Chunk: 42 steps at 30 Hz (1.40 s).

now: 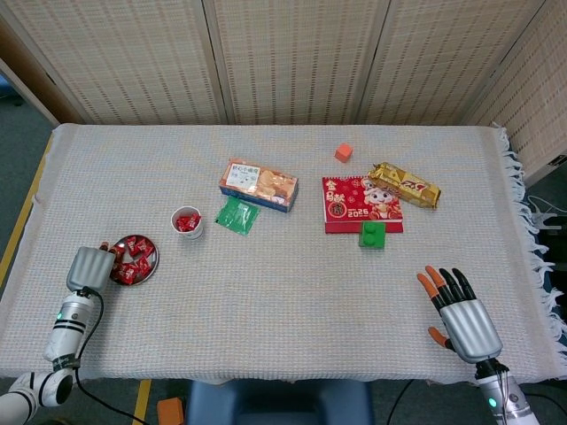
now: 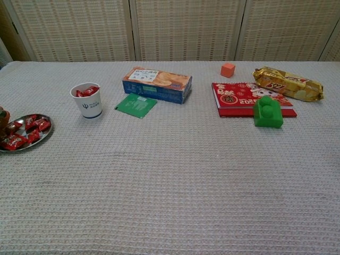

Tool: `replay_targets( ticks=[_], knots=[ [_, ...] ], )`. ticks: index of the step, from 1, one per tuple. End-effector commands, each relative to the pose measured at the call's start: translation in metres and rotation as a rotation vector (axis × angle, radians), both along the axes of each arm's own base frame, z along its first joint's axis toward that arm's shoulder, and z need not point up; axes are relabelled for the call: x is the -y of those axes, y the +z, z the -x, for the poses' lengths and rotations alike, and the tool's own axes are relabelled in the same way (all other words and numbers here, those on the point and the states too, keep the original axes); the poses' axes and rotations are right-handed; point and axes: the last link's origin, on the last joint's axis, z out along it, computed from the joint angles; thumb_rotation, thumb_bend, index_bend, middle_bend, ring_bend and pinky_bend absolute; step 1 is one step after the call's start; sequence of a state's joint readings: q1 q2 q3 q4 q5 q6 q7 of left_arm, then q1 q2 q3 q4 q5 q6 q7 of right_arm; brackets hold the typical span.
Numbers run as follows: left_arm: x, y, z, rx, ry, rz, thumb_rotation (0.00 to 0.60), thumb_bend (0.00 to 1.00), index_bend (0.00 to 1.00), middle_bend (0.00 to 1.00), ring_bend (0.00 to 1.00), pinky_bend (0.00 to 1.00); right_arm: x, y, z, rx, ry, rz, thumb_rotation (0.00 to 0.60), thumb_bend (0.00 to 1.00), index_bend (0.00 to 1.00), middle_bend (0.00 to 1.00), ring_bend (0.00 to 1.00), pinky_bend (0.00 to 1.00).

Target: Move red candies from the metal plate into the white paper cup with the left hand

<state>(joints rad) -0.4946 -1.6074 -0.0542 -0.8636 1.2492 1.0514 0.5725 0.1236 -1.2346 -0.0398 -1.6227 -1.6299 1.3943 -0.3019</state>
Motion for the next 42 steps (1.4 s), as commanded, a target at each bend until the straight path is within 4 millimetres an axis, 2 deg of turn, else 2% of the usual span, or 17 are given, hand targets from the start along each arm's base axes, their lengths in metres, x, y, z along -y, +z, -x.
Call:
replay_targets(
  ticks=[1, 10, 22, 31, 36, 42],
  knots=[
    [0.002, -0.001, -0.002, -0.005, -0.011, 0.006, 0.6, 0.4, 0.37, 0.3, 0.83, 1.0, 0.0, 0.0, 0.0, 0.0, 0.0, 0.0, 0.6, 0.12, 0.0, 0.0, 0.0, 0.0],
    [0.004, -0.003, -0.003, -0.018, -0.018, 0.012, 0.6, 0.4, 0.37, 0.31, 0.83, 1.0, -0.001, 0.0, 0.0, 0.001, 0.001, -0.003, 0.6, 0.12, 0.0, 0.0, 0.0, 0.0],
    [0.003, -0.009, -0.005, 0.002, -0.044, 0.005, 0.6, 0.4, 0.48, 0.5, 0.83, 1.0, 0.0, -0.001, 0.0, 0.0, 0.001, -0.004, 0.6, 0.12, 0.0, 0.0, 0.0, 0.0],
    [0.003, -0.007, -0.007, 0.014, -0.06, -0.008, 0.6, 0.4, 0.52, 0.55, 0.83, 1.0, 0.0, 0.0, 0.0, 0.001, 0.002, -0.002, 0.6, 0.12, 0.0, 0.0, 0.0, 0.0],
    [0.0, 0.002, -0.017, 0.054, -0.088, -0.039, 0.6, 0.4, 0.53, 0.57, 0.83, 1.0, 0.0, 0.001, 0.0, 0.003, 0.001, 0.001, 0.6, 0.12, 0.0, 0.0, 0.0, 0.0],
    [-0.01, 0.015, -0.046, 0.135, -0.149, -0.088, 0.6, 0.4, 0.53, 0.58, 0.83, 1.0, 0.001, 0.001, 0.0, 0.003, -0.002, 0.002, 0.6, 0.12, 0.0, 0.0, 0.0, 0.0]
  ],
)
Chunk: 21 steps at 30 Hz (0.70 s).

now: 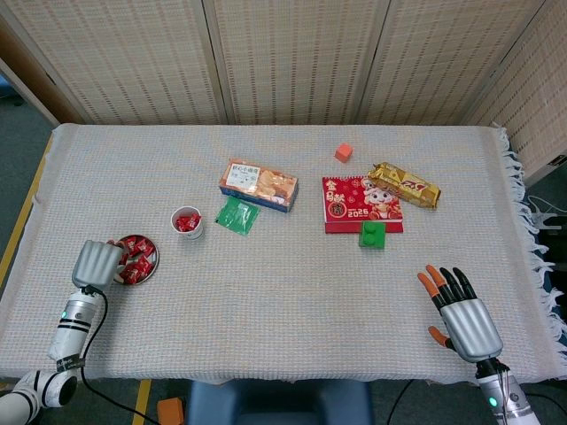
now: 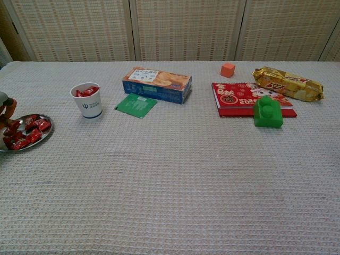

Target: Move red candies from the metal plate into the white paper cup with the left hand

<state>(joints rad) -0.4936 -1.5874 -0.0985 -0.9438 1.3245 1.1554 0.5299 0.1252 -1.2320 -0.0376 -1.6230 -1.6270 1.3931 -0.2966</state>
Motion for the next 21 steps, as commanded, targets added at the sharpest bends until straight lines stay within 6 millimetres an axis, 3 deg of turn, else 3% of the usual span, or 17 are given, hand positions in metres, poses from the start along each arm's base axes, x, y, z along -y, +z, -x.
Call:
replay_targets(
  ticks=[1, 9, 16, 21],
  knots=[
    [-0.01, 0.01, -0.022, 0.051, -0.046, -0.032, 0.6, 0.4, 0.52, 0.57, 0.83, 1.0, 0.0, 0.0, 0.0, 0.0, -0.002, 0.0, 0.6, 0.12, 0.0, 0.0, 0.0, 0.0],
    [-0.041, 0.006, -0.076, 0.133, -0.133, -0.025, 0.6, 0.4, 0.52, 0.56, 0.83, 1.0, 0.004, -0.002, 0.001, -0.005, -0.015, 0.006, 0.6, 0.12, 0.0, 0.0, 0.0, 0.0],
    [-0.065, -0.01, -0.121, 0.163, -0.194, -0.004, 0.6, 0.4, 0.51, 0.55, 0.83, 1.0, 0.006, -0.004, 0.002, -0.012, -0.025, 0.005, 0.6, 0.12, 0.0, 0.0, 0.0, 0.0],
    [-0.069, -0.019, -0.129, 0.156, -0.201, 0.01, 0.6, 0.4, 0.5, 0.55, 0.83, 1.0, 0.007, -0.004, 0.003, -0.012, -0.027, 0.007, 0.6, 0.12, 0.0, 0.0, 0.0, 0.0]
  ],
)
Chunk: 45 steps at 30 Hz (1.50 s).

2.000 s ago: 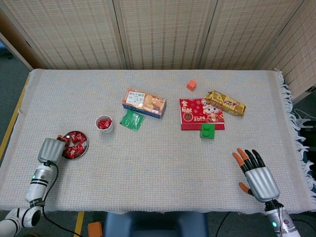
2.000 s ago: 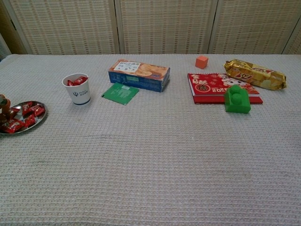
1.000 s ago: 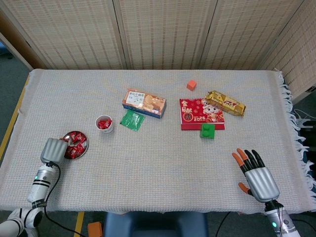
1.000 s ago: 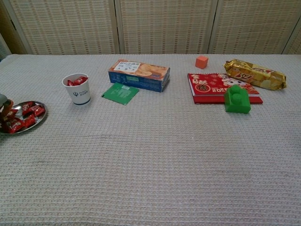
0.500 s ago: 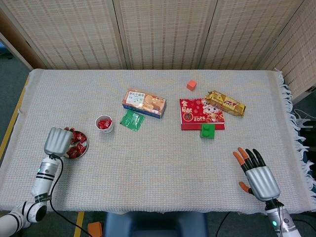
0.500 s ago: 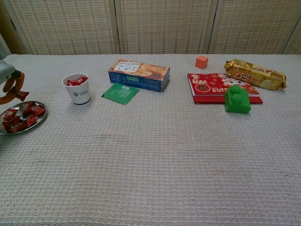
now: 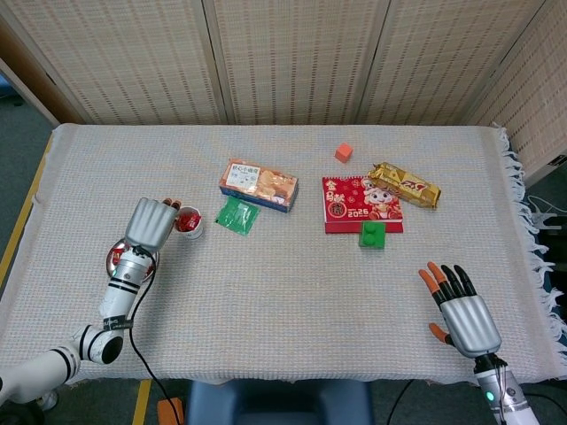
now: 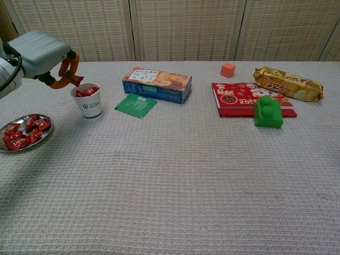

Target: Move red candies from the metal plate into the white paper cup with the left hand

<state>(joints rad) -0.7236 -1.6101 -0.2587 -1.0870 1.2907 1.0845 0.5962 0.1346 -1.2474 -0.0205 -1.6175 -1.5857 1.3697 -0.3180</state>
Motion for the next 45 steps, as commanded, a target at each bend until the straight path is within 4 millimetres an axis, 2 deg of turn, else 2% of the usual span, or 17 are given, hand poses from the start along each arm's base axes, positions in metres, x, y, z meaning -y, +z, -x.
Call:
replay_targets(
  ticks=[1, 4, 8, 12, 19, 28, 32, 35, 40, 45],
  knots=[
    [-0.004, -0.012, -0.007, -0.018, -0.006, 0.022, 0.6, 0.4, 0.49, 0.54, 0.83, 1.0, 0.0, 0.0, 0.0, 0.0, -0.001, 0.001, 0.6, 0.12, 0.0, 0.0, 0.0, 0.0],
    [-0.013, -0.03, -0.013, -0.031, 0.008, 0.042, 0.6, 0.4, 0.48, 0.53, 0.83, 1.0, 0.0, 0.002, 0.0, 0.005, 0.001, 0.009, 0.6, 0.12, 0.0, 0.0, 0.0, 0.0],
    [-0.016, -0.039, -0.012, -0.049, 0.009, 0.047, 0.6, 0.4, 0.47, 0.51, 0.83, 1.0, -0.001, 0.005, 0.0, 0.008, 0.001, 0.015, 0.6, 0.12, 0.0, 0.0, 0.0, 0.0],
    [-0.019, -0.044, -0.01, -0.062, 0.017, 0.049, 0.6, 0.4, 0.4, 0.42, 0.83, 1.0, -0.001, 0.005, 0.0, 0.01, 0.001, 0.013, 0.6, 0.12, 0.0, 0.0, 0.0, 0.0],
    [-0.021, -0.04, -0.012, -0.041, 0.01, 0.036, 0.6, 0.4, 0.31, 0.31, 0.83, 1.0, -0.001, 0.006, 0.0, 0.012, 0.002, 0.017, 0.6, 0.12, 0.0, 0.0, 0.0, 0.0],
    [-0.012, -0.025, -0.017, -0.013, -0.023, 0.013, 0.6, 0.4, 0.29, 0.3, 0.83, 1.0, -0.002, 0.007, -0.001, 0.013, 0.008, 0.022, 0.6, 0.12, 0.0, 0.0, 0.0, 0.0],
    [0.004, -0.017, -0.011, 0.014, -0.033, 0.026, 0.6, 0.39, 0.28, 0.3, 0.83, 1.0, -0.003, 0.006, -0.001, 0.016, 0.014, 0.023, 0.6, 0.12, 0.0, 0.0, 0.0, 0.0],
    [0.024, -0.008, -0.003, 0.056, -0.037, 0.051, 0.6, 0.4, 0.26, 0.3, 0.83, 1.0, -0.004, 0.006, -0.001, 0.015, 0.017, 0.021, 0.6, 0.12, 0.0, 0.0, 0.0, 0.0],
    [0.073, 0.005, 0.028, 0.145, 0.005, 0.131, 0.6, 0.4, 0.23, 0.29, 0.83, 1.0, -0.006, 0.005, -0.002, 0.015, 0.021, 0.019, 0.6, 0.12, 0.0, 0.0, 0.0, 0.0],
    [0.1, 0.003, 0.062, 0.14, 0.095, 0.191, 0.6, 0.4, 0.23, 0.28, 0.83, 1.0, -0.008, 0.001, -0.004, 0.011, 0.032, -0.001, 0.6, 0.12, 0.0, 0.0, 0.0, 0.0]
  ],
)
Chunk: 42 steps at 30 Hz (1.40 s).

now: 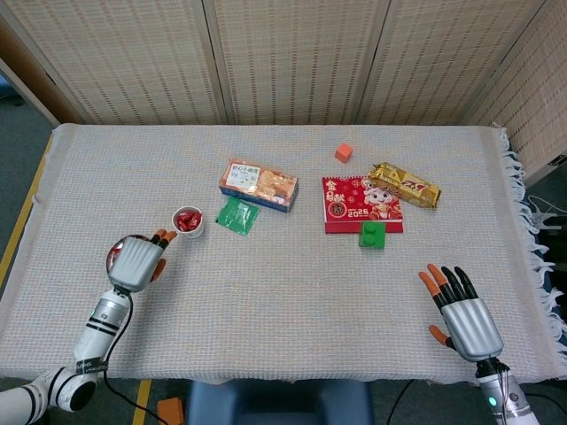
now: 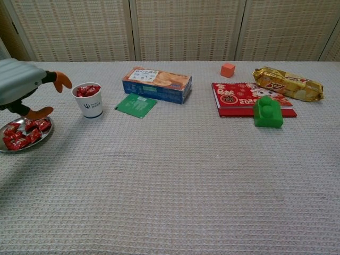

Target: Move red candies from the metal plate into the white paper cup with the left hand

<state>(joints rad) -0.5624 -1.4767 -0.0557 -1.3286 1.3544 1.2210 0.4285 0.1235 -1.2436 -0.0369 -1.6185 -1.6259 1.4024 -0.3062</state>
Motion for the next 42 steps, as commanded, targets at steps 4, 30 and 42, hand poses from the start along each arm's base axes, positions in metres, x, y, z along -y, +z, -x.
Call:
replay_targets(
  ticks=[4, 30, 42],
  knots=[
    [0.021, 0.0, 0.038, -0.033, 0.104, 0.04, 0.6, 0.4, 0.22, 0.26, 0.83, 1.0, -0.001, -0.001, 0.0, 0.0, 0.005, -0.006, 0.6, 0.12, 0.0, 0.0, 0.0, 0.0],
    [0.008, -0.016, 0.083, -0.154, 0.223, 0.045, 0.6, 0.38, 0.33, 0.42, 0.83, 1.0, -0.001, -0.001, 0.0, -0.005, 0.001, -0.011, 0.6, 0.12, 0.0, 0.0, 0.0, 0.0],
    [0.005, -0.012, 0.084, -0.159, 0.219, 0.027, 0.6, 0.38, 0.44, 0.5, 0.83, 1.0, 0.001, -0.002, 0.001, -0.009, -0.005, -0.014, 0.6, 0.12, 0.0, 0.0, 0.0, 0.0]
  ],
)
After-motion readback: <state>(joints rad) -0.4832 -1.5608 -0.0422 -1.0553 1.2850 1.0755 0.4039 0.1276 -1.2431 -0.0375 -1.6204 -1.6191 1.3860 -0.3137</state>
